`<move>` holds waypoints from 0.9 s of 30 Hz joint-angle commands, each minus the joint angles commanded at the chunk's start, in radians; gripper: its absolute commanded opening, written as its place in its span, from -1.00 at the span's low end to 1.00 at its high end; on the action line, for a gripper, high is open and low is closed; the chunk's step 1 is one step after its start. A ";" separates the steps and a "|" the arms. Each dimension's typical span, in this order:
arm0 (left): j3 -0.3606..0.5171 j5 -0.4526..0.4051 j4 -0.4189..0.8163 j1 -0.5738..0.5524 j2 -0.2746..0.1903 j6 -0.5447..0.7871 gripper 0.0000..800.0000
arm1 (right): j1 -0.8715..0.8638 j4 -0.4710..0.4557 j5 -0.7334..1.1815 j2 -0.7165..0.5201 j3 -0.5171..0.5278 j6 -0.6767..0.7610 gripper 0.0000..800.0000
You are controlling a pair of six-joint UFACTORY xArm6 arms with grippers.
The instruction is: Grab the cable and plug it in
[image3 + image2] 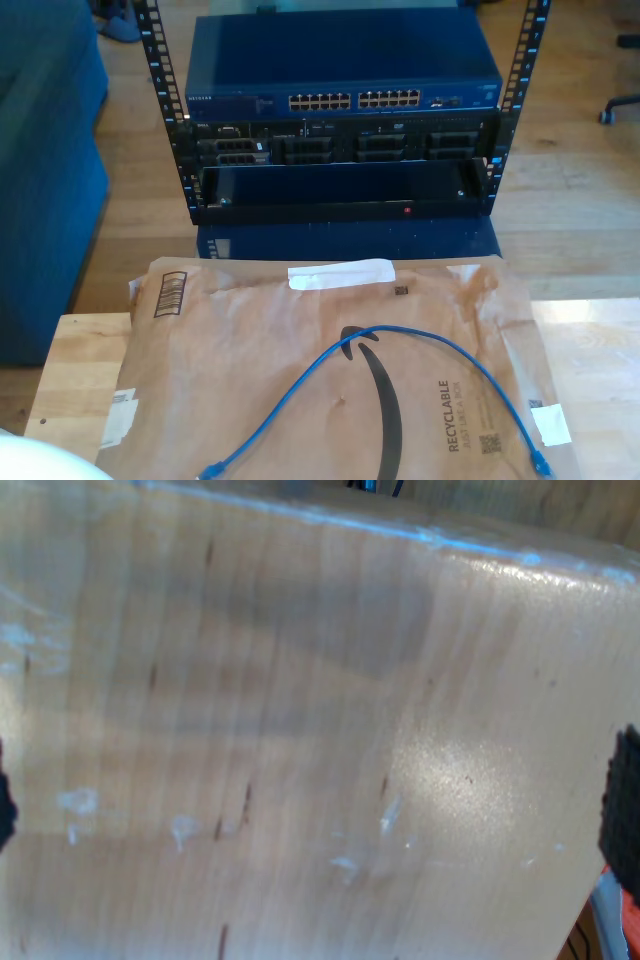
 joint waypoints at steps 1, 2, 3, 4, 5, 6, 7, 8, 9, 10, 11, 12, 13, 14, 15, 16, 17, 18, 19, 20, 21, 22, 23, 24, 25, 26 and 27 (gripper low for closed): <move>0.000 0.000 0.000 0.000 0.000 0.000 1.00 | 0.002 0.000 0.000 0.000 0.000 0.000 1.00; 0.000 0.000 0.000 0.000 0.000 0.000 1.00 | 0.000 0.003 0.000 0.000 0.000 0.000 1.00; 0.000 0.000 0.000 0.000 0.000 0.000 1.00 | 0.000 0.003 -0.002 -0.002 0.002 0.003 1.00; 0.000 0.000 0.000 0.000 0.000 0.000 1.00 | 0.000 0.003 0.000 -0.002 0.000 0.003 1.00; 0.000 0.000 0.000 0.000 0.000 0.000 1.00 | 0.000 0.005 0.003 -0.005 -0.005 0.003 1.00; 0.000 0.000 0.000 0.000 0.000 0.000 1.00 | 0.002 0.005 0.008 -0.012 -0.009 0.003 1.00; 0.000 0.000 0.000 0.000 0.000 0.000 1.00 | 0.002 0.003 0.025 -0.029 -0.011 0.003 1.00; 0.000 0.000 0.000 0.000 0.000 0.000 1.00 | 0.002 0.003 0.038 -0.034 -0.012 0.003 1.00; 0.000 0.000 0.000 0.000 0.000 0.000 1.00 | 0.002 0.005 0.052 -0.038 -0.025 0.003 1.00; 0.000 0.000 0.000 0.000 0.000 0.000 1.00 | 0.002 0.006 0.074 -0.049 -0.041 0.003 1.00; 0.000 0.000 0.000 0.000 -0.002 0.000 1.00 | 0.002 0.008 0.100 -0.063 -0.058 0.006 1.00; 0.000 0.000 0.000 0.000 -0.002 0.000 1.00 | 0.002 0.008 0.127 -0.080 -0.069 0.021 1.00; 0.000 0.000 0.000 0.000 0.000 0.000 1.00 | 0.003 0.009 0.147 -0.095 -0.081 0.037 1.00; 0.000 0.000 0.000 0.000 0.000 0.000 1.00 | 0.005 0.009 0.157 -0.104 -0.089 0.038 1.00; 0.000 0.000 0.000 0.000 0.000 0.000 1.00 | 0.005 0.009 0.158 -0.107 -0.091 0.040 1.00; 0.000 0.000 0.000 0.000 0.000 0.000 1.00 | 0.005 0.009 0.160 -0.110 -0.091 0.040 1.00; 0.000 0.000 0.000 0.000 0.000 0.000 1.00 | 0.005 0.009 0.160 -0.120 -0.091 0.041 1.00; 0.000 0.000 0.000 0.000 0.000 0.000 1.00 | 0.005 0.009 0.160 -0.123 -0.091 0.046 1.00; 0.000 0.000 0.000 0.000 0.000 0.000 1.00 | 0.005 0.011 0.160 -0.126 -0.092 0.054 1.00; 0.000 0.000 0.000 0.000 0.000 0.002 1.00 | 0.005 0.011 0.160 -0.137 -0.095 0.069 1.00; 0.000 0.000 0.000 0.000 0.000 0.002 1.00 | 0.005 0.011 0.160 -0.158 -0.098 0.097 1.00; -0.002 0.003 0.000 0.000 0.000 0.002 1.00 | 0.006 0.011 0.161 -0.175 -0.098 0.126 1.00; -0.003 0.006 0.000 -0.002 0.002 0.003 1.00 | 0.008 0.011 0.161 -0.183 -0.100 0.146 1.00; -0.006 0.011 0.002 -0.002 0.000 0.003 1.00 | 0.017 0.011 0.161 -0.183 -0.103 0.164 1.00; -0.012 0.017 0.003 -0.005 -0.002 0.003 1.00 | 0.034 0.011 0.161 -0.183 -0.110 0.187 1.00; -0.018 0.025 0.003 -0.006 -0.008 0.002 1.00 | 0.063 0.011 0.163 -0.183 -0.118 0.215 1.00; -0.028 0.038 0.003 -0.006 -0.009 0.000 1.00 | 0.097 0.011 0.166 -0.183 -0.126 0.235 1.00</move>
